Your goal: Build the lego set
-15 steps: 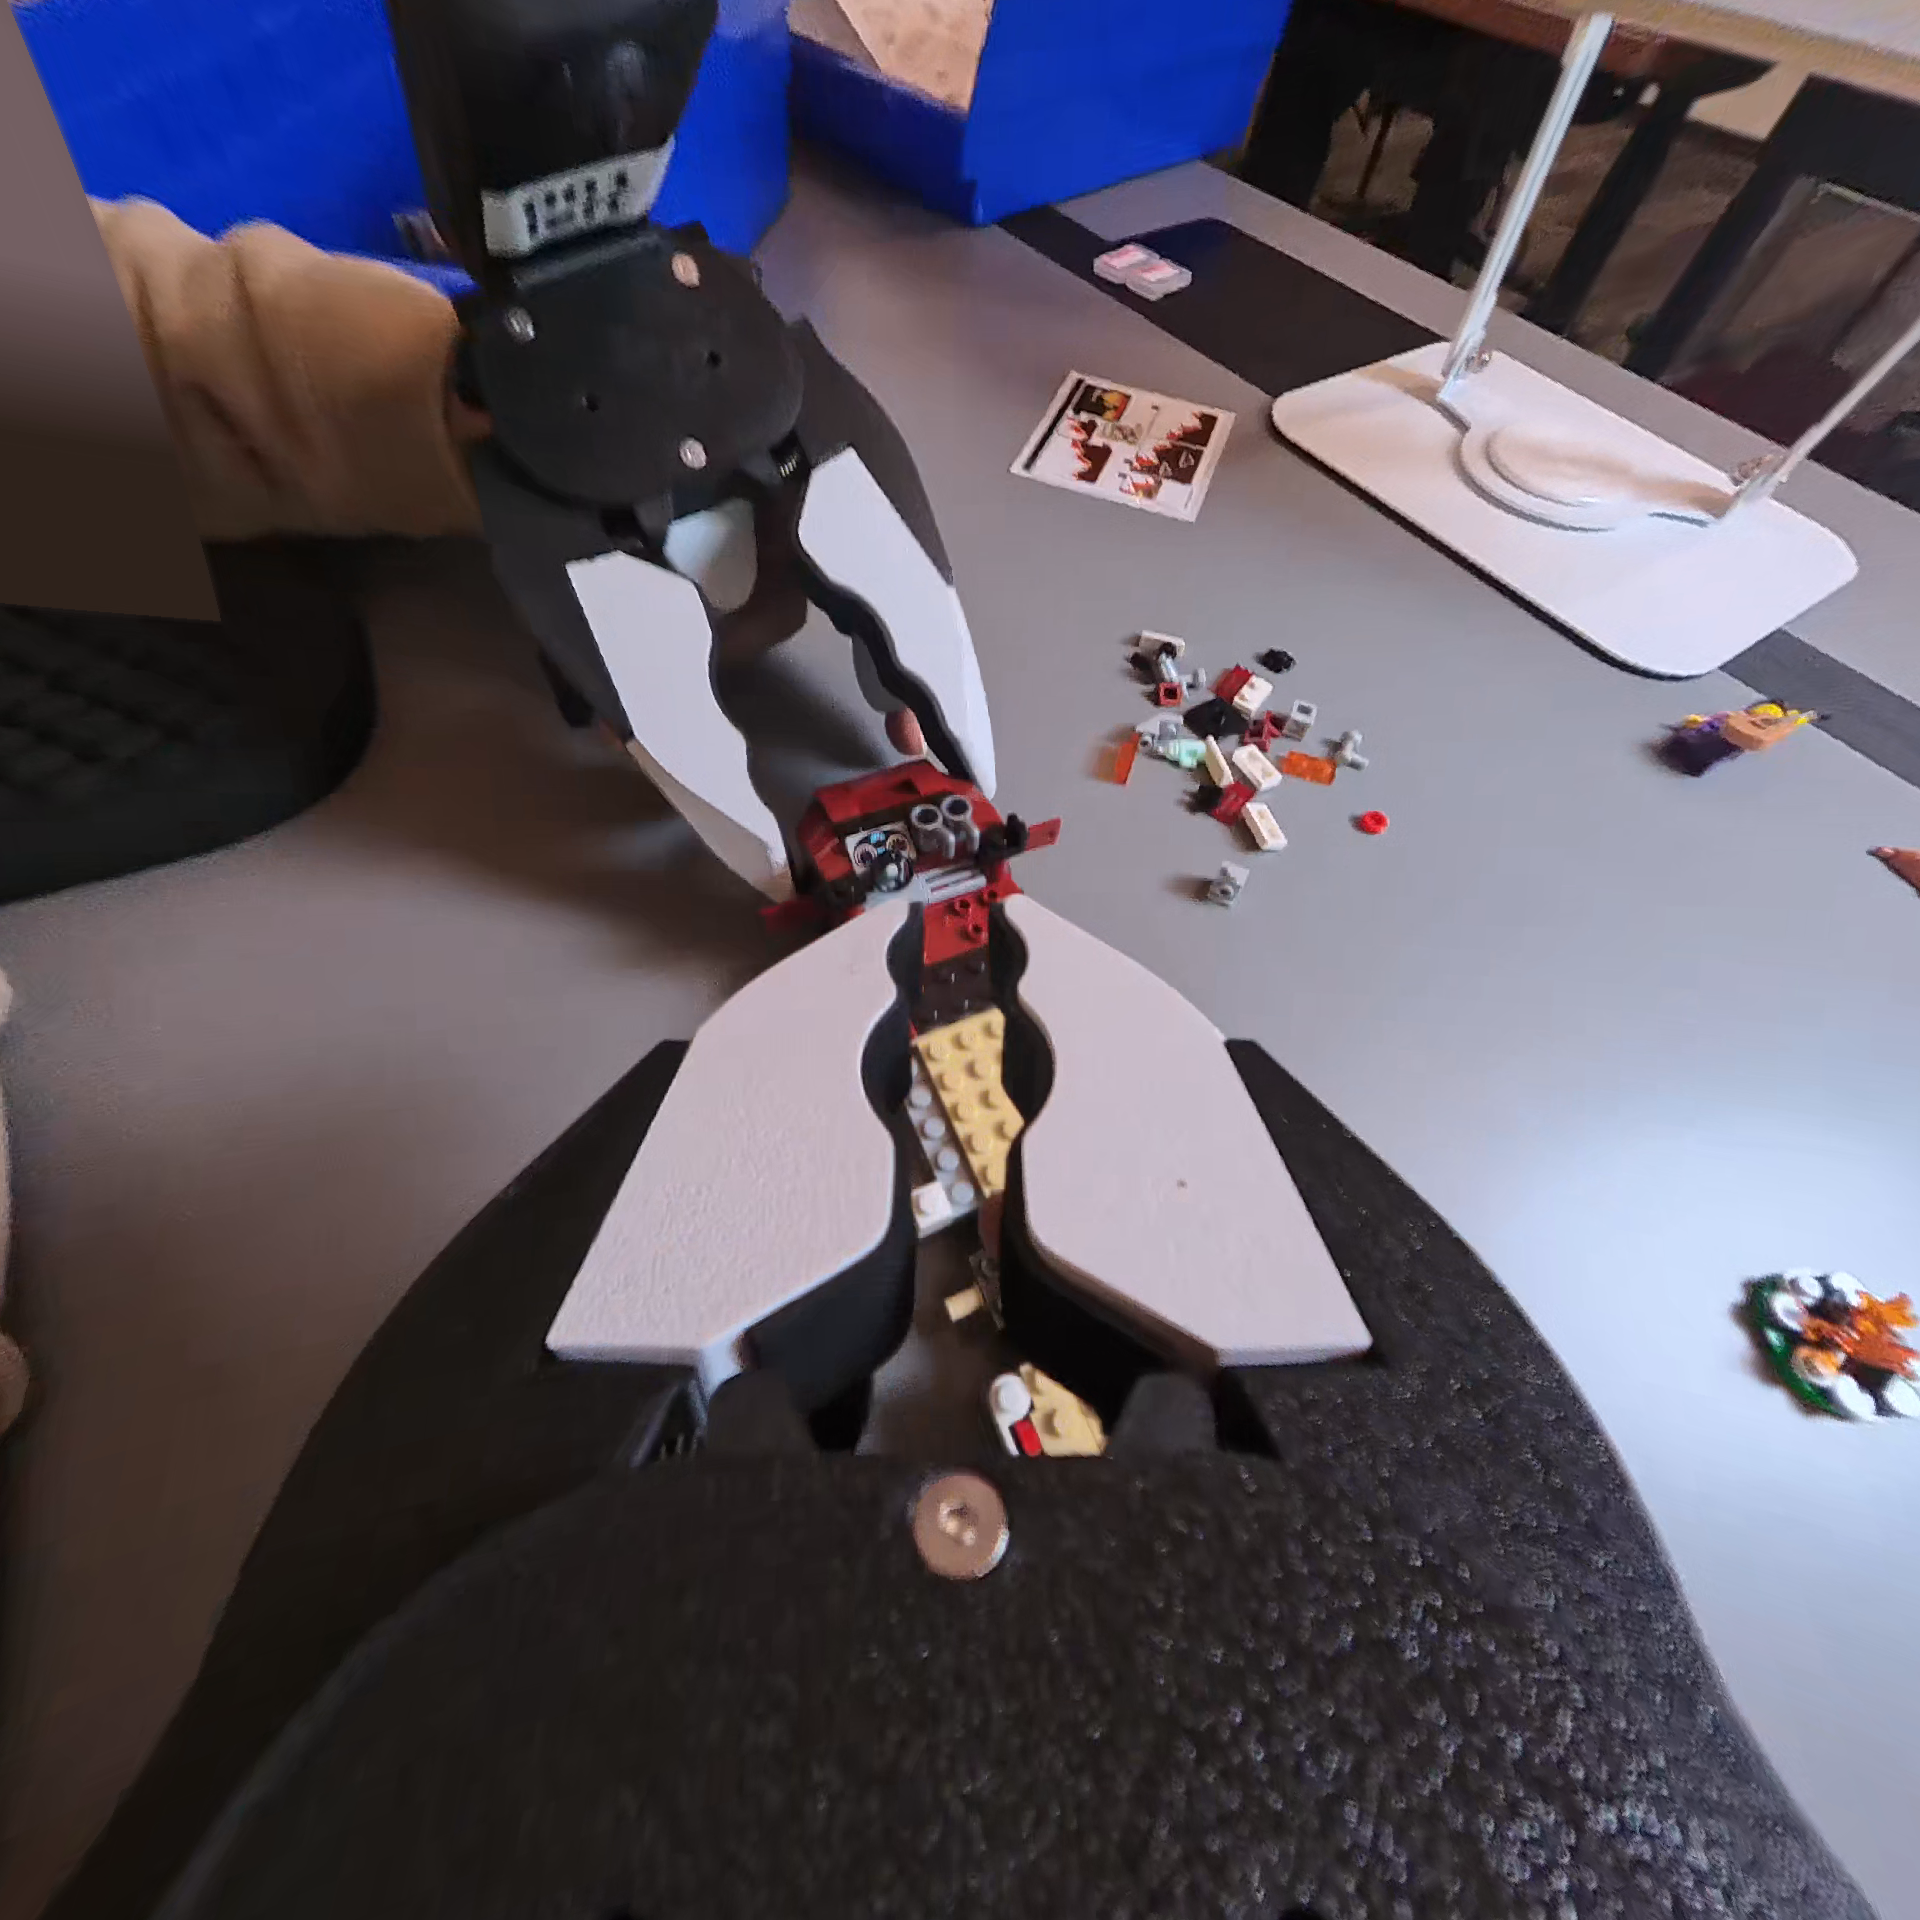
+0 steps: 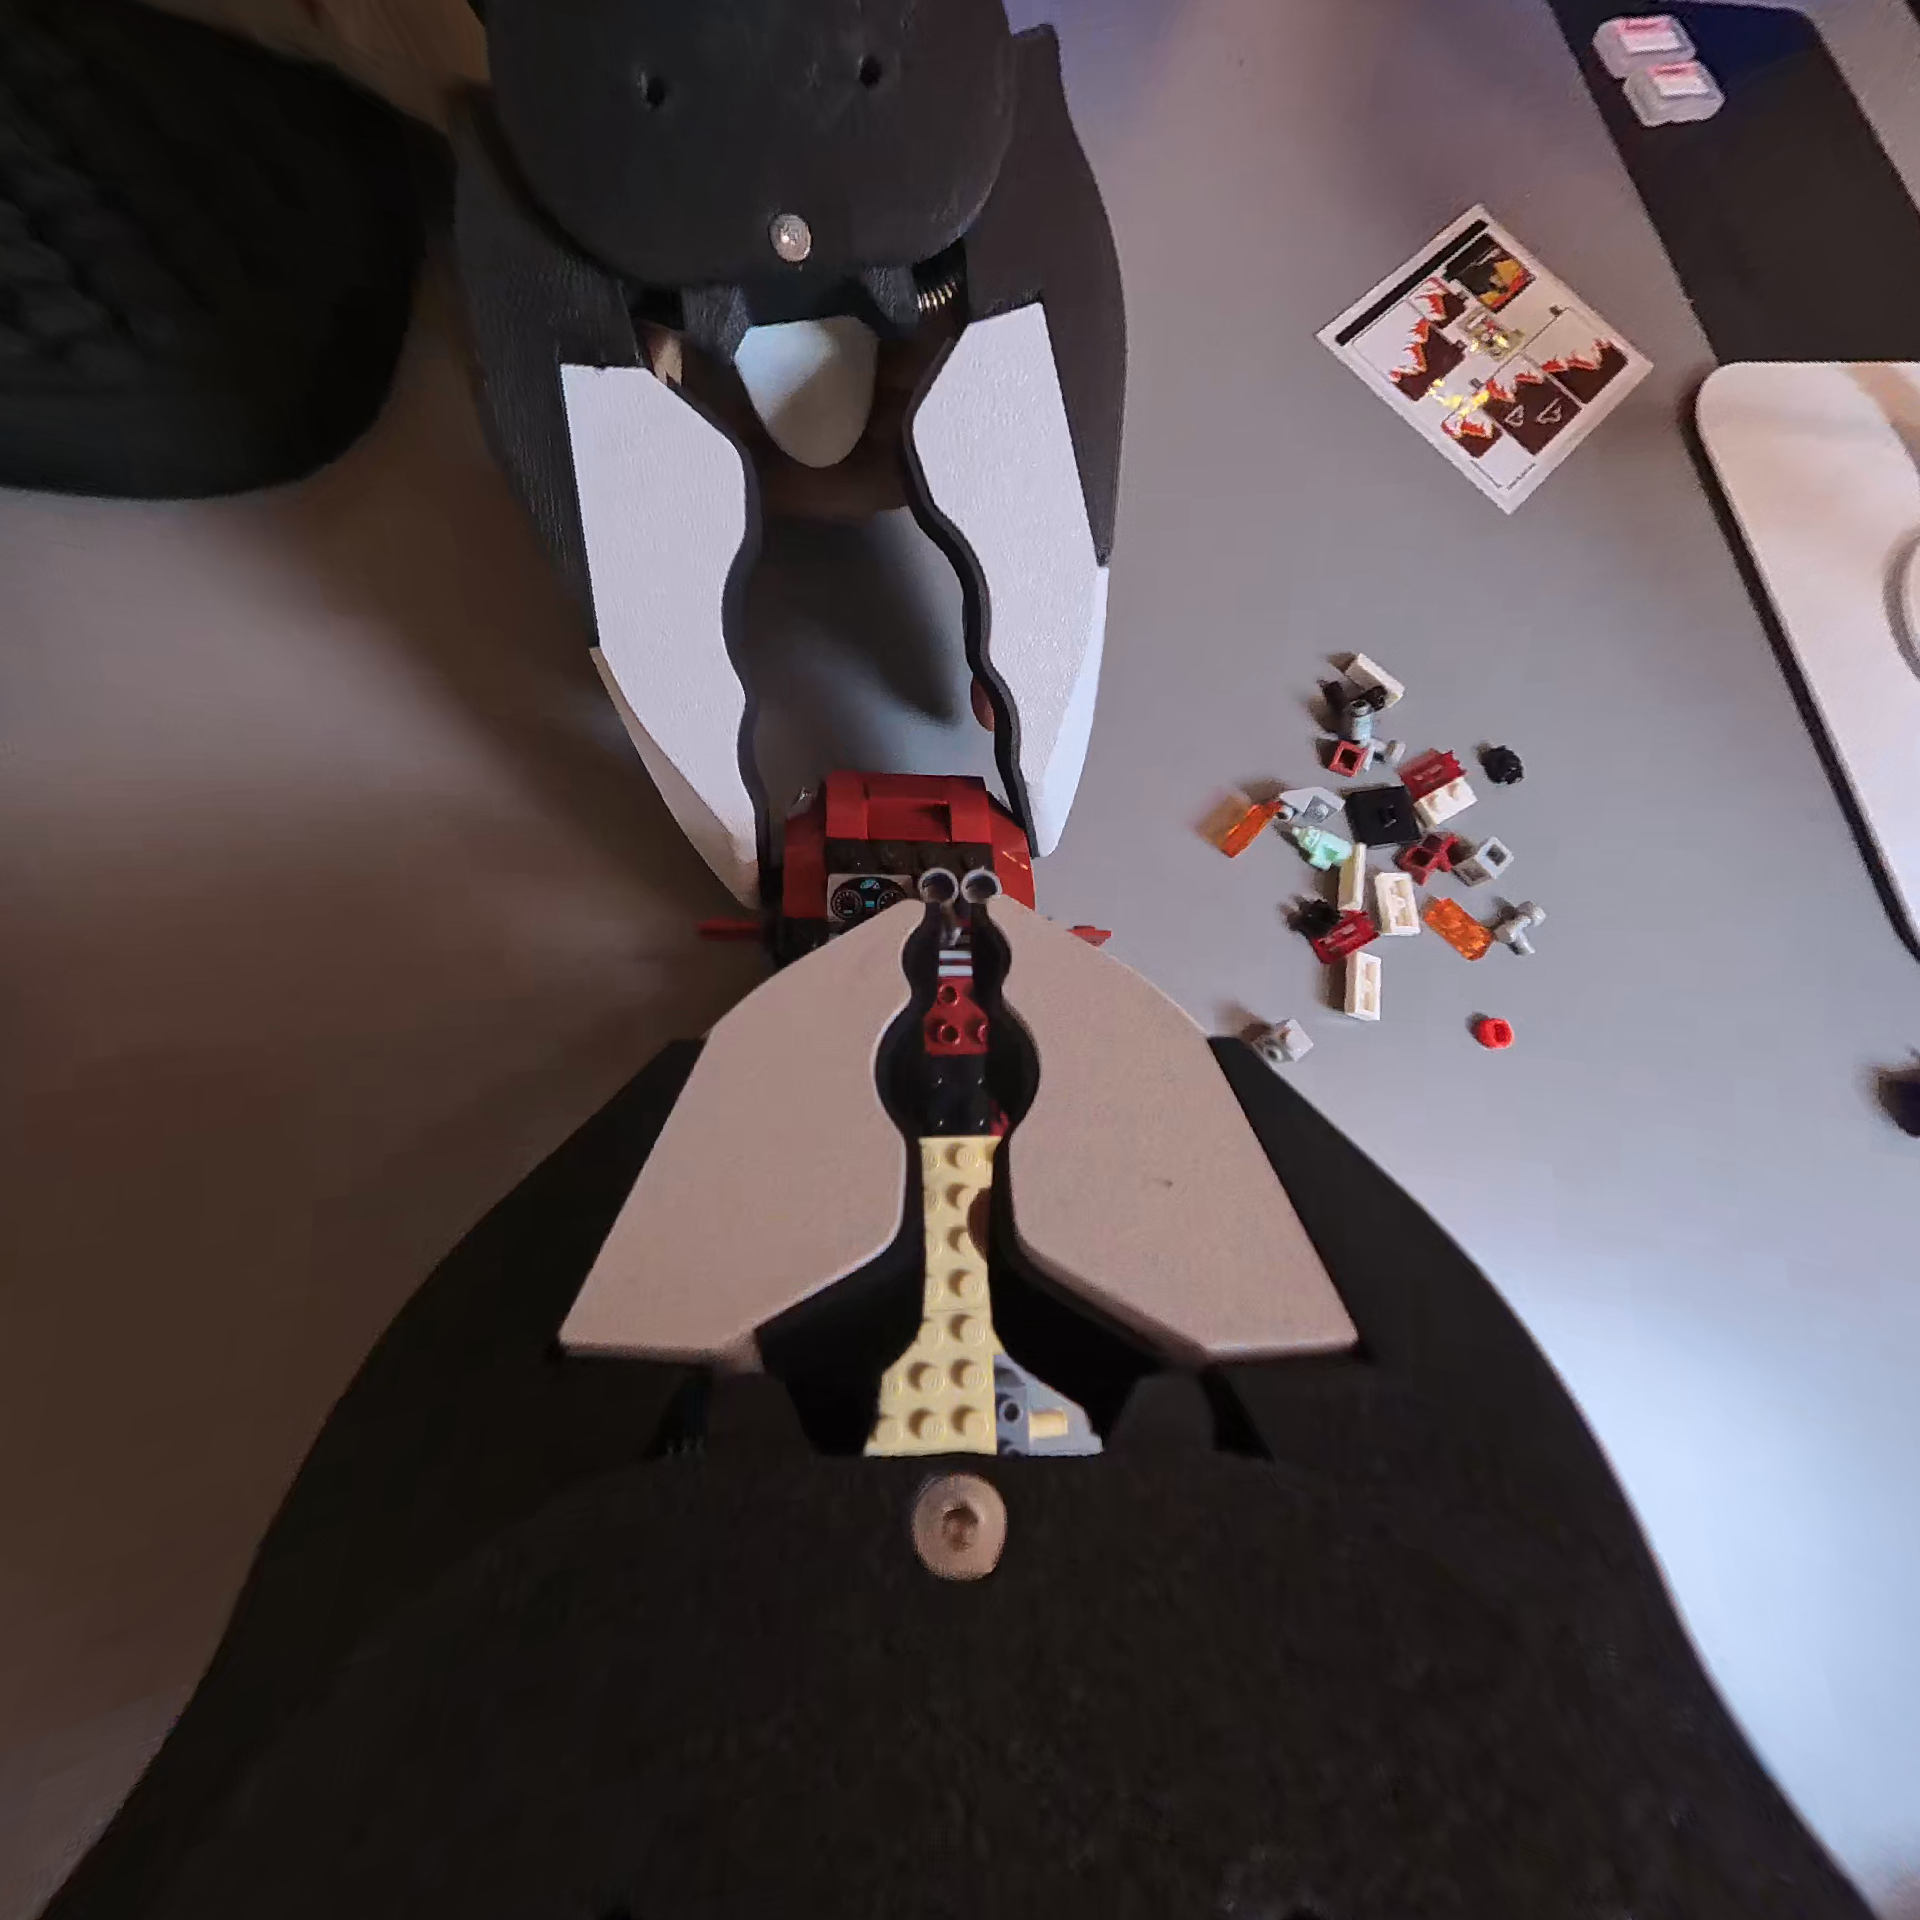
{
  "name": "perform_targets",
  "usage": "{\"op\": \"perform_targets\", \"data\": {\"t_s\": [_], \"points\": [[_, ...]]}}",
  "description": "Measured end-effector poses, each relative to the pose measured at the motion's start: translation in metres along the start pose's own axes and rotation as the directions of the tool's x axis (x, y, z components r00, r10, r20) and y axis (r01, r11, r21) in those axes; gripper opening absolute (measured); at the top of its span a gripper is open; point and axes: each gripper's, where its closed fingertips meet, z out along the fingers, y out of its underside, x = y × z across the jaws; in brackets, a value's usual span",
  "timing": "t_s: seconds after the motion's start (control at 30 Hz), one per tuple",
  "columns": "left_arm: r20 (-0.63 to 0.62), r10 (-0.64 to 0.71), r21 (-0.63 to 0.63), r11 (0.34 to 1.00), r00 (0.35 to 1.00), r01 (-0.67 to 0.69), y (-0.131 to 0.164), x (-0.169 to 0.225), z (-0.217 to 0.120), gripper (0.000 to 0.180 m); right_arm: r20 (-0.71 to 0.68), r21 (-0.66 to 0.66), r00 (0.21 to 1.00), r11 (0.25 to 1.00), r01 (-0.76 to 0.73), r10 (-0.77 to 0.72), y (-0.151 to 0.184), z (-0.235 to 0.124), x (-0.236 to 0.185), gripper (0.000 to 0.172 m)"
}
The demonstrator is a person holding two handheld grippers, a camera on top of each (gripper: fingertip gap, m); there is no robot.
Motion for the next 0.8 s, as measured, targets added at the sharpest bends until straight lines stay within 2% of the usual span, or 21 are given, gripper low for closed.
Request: {"op": "perform_targets", "data": {"t_s": [0.2,0.53,0.67,0.8], "points": [[0.015,-0.017,-0.002,1.000,1.000,0.017,-0.0002,-0.0001,0.0004,0.056,-0.010,-0.021,1.000,0.999,0.026,-0.026,0.0011,0.0011,-0.0008,0.002],[0.065,-0.063,-0.010,0.998,0.996,0.064,-0.0022,0.0005,0.0039,0.056,0.011,-0.026,0.984,0.984,-0.177,0.178,0.0005,-0.0010,-0.0054,0.000],[0.066,-0.064,-0.009,0.998,0.996,0.065,-0.0022,0.0005,0.0038,0.056,-0.020,-0.033,0.993,0.992,-0.121,0.121,-0.0036,-0.0052,-0.0008,0.002],[0.071,-0.065,-0.009,0.998,0.995,0.065,-0.0023,0.0005,0.0037,0.056,-0.013,-0.107,0.999,0.993,-0.046,0.045,0.0053,-0.0072,0.0018,0.005]]}}
